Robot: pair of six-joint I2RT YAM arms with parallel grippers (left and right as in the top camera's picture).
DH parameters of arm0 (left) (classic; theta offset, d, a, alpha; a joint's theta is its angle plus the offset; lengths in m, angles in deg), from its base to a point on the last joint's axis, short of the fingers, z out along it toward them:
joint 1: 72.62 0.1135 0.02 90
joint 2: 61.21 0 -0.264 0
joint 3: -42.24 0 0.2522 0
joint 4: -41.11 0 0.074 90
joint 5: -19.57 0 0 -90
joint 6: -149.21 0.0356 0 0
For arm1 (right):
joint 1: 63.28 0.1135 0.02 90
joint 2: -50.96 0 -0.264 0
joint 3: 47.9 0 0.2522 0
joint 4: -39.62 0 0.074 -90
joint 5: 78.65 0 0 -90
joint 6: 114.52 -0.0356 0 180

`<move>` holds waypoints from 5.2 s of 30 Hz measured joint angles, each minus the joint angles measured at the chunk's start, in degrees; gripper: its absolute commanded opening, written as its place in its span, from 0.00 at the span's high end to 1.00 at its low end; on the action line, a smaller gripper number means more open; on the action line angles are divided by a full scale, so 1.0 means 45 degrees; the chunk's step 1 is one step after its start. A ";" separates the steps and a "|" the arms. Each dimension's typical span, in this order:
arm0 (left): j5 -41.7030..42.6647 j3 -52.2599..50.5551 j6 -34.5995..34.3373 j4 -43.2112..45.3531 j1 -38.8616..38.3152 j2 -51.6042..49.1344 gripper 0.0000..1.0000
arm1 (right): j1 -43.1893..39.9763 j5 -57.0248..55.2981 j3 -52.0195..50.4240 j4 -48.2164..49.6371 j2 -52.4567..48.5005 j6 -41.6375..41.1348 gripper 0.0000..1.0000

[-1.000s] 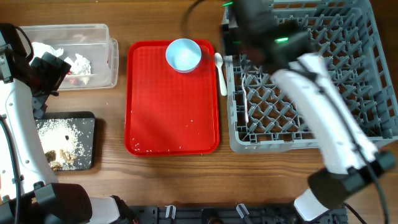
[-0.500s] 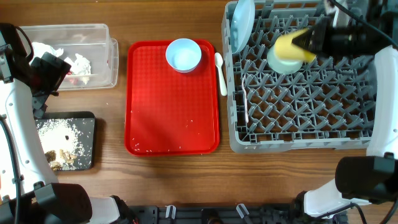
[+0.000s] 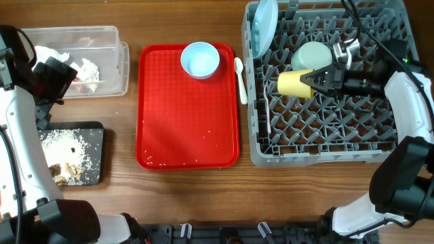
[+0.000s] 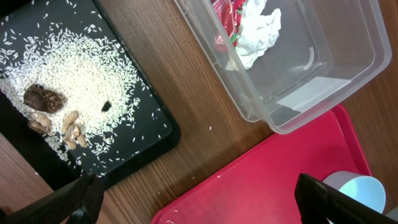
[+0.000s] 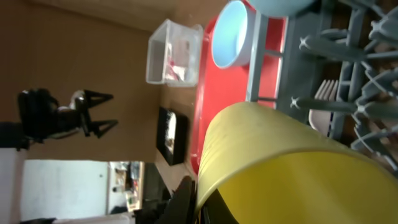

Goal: Sort waste into correct bins and load items into the dishwasher rack
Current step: 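Lower the yellow cup into the rack and release it, then push the yellow cup with the right gripper to settle it in the rack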

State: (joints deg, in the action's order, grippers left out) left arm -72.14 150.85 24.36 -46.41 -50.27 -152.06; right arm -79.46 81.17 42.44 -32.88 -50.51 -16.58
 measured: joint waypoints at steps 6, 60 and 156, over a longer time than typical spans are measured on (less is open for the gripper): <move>0.0000 0.0000 0.0000 0.0005 0.0000 0.0000 0.00 | -0.0223 0.0495 -0.0024 0.0248 -0.0675 -0.0641 0.96; 0.0000 0.0000 0.0000 0.0000 0.0000 0.0000 0.00 | -0.0427 -1.1298 0.1807 -0.0782 0.1758 -0.5183 0.92; 0.0000 0.0000 0.0000 0.0000 0.0000 0.0000 0.00 | 0.8291 -1.4644 0.2769 0.3065 -0.3162 -0.4133 0.75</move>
State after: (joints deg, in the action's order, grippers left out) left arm -72.14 150.85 24.36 -46.41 -50.27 -152.06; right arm -42.15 15.27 54.89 -19.09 -64.74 -35.18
